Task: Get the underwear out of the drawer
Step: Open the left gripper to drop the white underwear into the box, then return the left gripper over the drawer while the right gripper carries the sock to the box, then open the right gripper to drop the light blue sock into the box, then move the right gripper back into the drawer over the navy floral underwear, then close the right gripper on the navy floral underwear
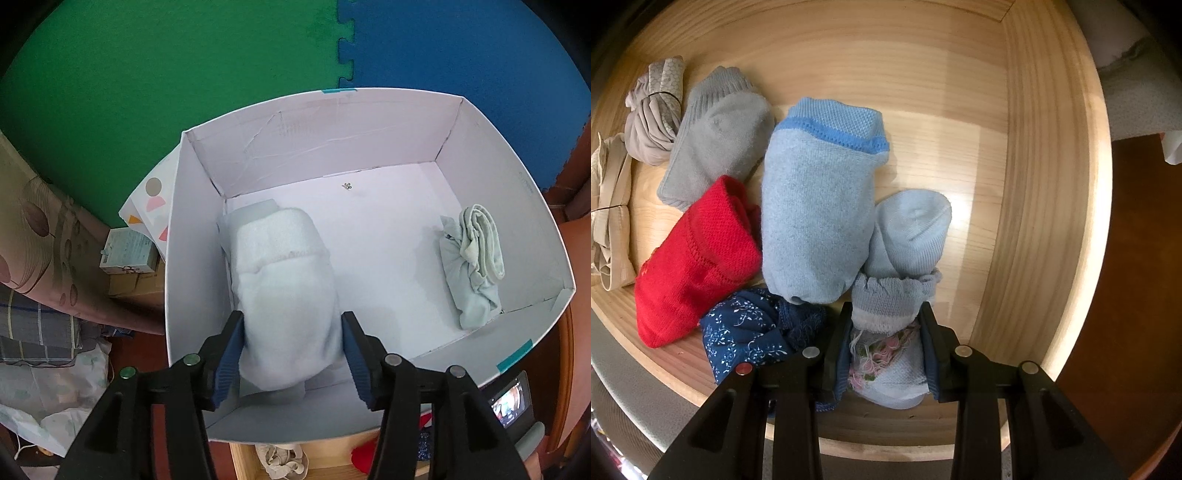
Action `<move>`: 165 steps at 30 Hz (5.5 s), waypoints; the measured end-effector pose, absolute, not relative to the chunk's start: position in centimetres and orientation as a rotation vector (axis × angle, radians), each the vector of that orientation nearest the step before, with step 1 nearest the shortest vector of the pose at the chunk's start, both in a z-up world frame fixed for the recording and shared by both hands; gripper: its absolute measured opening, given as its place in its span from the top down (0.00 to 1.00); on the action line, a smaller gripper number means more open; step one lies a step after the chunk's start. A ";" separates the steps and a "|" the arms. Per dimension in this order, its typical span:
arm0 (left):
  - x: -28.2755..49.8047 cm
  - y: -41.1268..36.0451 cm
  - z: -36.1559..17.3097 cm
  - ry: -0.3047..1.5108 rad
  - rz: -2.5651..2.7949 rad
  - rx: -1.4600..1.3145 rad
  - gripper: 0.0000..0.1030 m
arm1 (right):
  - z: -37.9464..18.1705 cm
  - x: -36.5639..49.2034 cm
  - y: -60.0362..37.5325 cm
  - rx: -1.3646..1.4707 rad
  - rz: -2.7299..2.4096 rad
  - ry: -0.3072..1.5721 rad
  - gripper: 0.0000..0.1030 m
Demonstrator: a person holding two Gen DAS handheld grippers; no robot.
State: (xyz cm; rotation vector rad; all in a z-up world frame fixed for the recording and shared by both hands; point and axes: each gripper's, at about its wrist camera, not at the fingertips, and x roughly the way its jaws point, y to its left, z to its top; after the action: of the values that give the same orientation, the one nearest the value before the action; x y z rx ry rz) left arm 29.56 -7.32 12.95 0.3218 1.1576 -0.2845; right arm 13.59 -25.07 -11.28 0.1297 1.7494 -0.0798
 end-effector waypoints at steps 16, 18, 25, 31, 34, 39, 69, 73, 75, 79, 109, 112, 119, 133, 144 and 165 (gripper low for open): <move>27.8 -5.3 15.8 1.130 -0.313 0.244 0.47 | -11.7 13.5 -23.7 0.112 -0.095 1.751 0.70; 27.1 -4.5 15.8 1.127 -0.305 0.248 0.47 | -11.7 13.6 -23.6 0.112 -0.096 1.751 0.70; 24.0 -0.8 16.7 1.079 -0.329 0.105 0.47 | -11.7 13.6 -23.3 0.108 -0.099 1.753 0.70; 20.8 0.0 17.3 1.026 -0.341 0.120 0.47 | -11.5 13.5 -23.1 0.114 -0.103 1.742 0.70; 18.9 0.4 16.7 1.006 -0.342 0.130 0.47 | -11.3 13.4 -23.1 0.115 -0.112 1.722 0.70; 16.6 1.0 13.4 1.032 -0.331 0.122 0.47 | -10.6 13.1 -23.0 0.124 -0.117 1.677 0.72; 12.9 3.3 0.8 1.178 -0.159 0.085 0.47 | 1.3 10.5 -23.3 0.099 -0.052 1.518 0.72; 13.0 3.8 0.8 1.181 -0.161 0.049 0.47 | 5.0 10.8 -23.6 0.079 -0.020 1.483 0.72; 13.1 4.1 0.8 1.182 -0.161 0.032 0.47 | 7.1 11.3 -23.8 0.088 -0.011 1.464 0.72; 13.1 4.6 0.8 1.180 -0.168 -0.005 0.47 | 12.4 13.2 -24.2 0.090 -0.011 1.392 0.72; 13.3 5.1 0.5 1.195 -0.200 -0.062 0.47 | 10.9 30.1 -21.6 -0.018 -0.107 1.417 0.45; 13.3 5.1 0.4 1.196 -0.196 -0.062 0.47 | 12.5 29.7 -21.6 -0.016 -0.103 1.387 0.42; 13.2 5.3 0.4 1.198 -0.188 -0.068 0.47 | 17.1 27.0 -21.7 -0.002 -0.069 1.332 0.39; 13.3 5.6 0.4 1.202 -0.184 -0.079 0.47 | 10.3 14.7 -20.9 -0.026 0.057 1.507 0.39; 13.3 5.6 0.3 1.205 -0.171 -0.079 0.47 | -2.4 11.8 -18.6 0.038 0.064 1.721 0.39; 13.4 5.5 0.1 1.219 -0.178 -0.086 0.47 | -10.9 11.5 -17.7 0.052 -0.012 1.833 0.58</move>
State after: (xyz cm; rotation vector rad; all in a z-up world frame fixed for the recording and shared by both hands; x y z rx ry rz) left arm 13.42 5.50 0.07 -0.0857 1.2185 -0.1779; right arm 11.47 -17.75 -10.88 0.0525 1.8334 -0.0116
